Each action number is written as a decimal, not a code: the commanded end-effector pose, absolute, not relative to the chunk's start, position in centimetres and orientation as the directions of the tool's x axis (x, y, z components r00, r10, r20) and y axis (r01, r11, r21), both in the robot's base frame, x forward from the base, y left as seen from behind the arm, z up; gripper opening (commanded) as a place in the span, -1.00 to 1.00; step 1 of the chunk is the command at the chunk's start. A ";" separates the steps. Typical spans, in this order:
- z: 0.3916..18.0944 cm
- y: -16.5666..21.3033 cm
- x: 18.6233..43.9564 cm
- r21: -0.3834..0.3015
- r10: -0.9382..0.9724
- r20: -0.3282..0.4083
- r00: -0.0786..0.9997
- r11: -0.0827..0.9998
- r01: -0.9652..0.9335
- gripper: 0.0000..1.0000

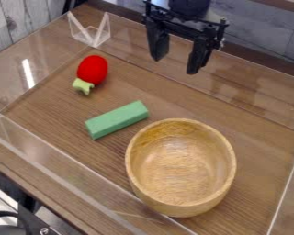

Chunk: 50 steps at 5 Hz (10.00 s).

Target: Move the red fruit to the right

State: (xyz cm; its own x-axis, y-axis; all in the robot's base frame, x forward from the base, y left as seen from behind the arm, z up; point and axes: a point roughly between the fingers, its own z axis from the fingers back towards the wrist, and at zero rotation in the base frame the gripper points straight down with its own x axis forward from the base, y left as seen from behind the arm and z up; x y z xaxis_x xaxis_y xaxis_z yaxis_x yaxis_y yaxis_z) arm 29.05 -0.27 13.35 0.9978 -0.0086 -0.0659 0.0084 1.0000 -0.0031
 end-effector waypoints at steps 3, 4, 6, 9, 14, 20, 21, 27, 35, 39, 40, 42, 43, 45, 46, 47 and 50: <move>9.8 9.2 28.2 0.012 0.087 -0.032 0.996 0.996 -0.086 1.00; 8.7 13.3 28.2 0.022 0.095 -0.006 0.995 0.995 -0.095 1.00; 9.6 14.6 27.8 0.028 0.141 0.039 0.989 0.989 -0.142 1.00; 9.4 13.3 30.2 0.043 0.201 0.073 0.977 0.978 -0.204 1.00; 6.4 14.3 30.4 0.051 0.326 0.083 0.942 0.942 -0.331 1.00; 9.6 16.8 30.0 0.012 0.333 0.081 0.940 0.942 -0.335 1.00; 7.9 16.9 29.6 0.025 0.396 0.061 0.916 0.917 -0.398 1.00; 12.9 10.4 32.4 -0.032 0.274 0.118 0.955 0.962 -0.272 -1.00; 8.8 1.3 37.3 0.035 0.371 0.134 0.919 0.925 -0.378 -1.00; 9.0 1.6 37.5 0.004 0.323 0.164 0.932 0.945 -0.328 -1.00; 11.4 1.7 37.9 -0.014 0.367 0.179 0.913 0.929 -0.370 -1.00; 12.1 -4.0 35.4 -0.018 0.300 0.157 0.941 0.954 -0.301 -1.00; 11.7 -6.0 34.0 -0.023 0.249 0.140 0.958 0.969 -0.248 -1.00; 11.5 -9.0 33.5 -0.027 0.336 0.105 0.936 0.942 -0.335 -1.00; 11.1 -9.3 32.4 -0.023 0.390 0.090 0.916 0.921 -0.390 -1.00; 10.6 -9.5 31.4 -0.019 0.445 0.076 0.892 0.895 -0.445 -1.00; 9.2 -9.4 32.8 -0.021 0.344 0.041 0.938 0.939 -0.344 -1.00</move>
State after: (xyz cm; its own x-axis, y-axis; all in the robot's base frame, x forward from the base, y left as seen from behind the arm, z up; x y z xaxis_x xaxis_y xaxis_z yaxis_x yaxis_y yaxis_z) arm 31.81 -9.22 7.20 0.9399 0.3411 -0.0132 -0.3408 0.9399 0.0183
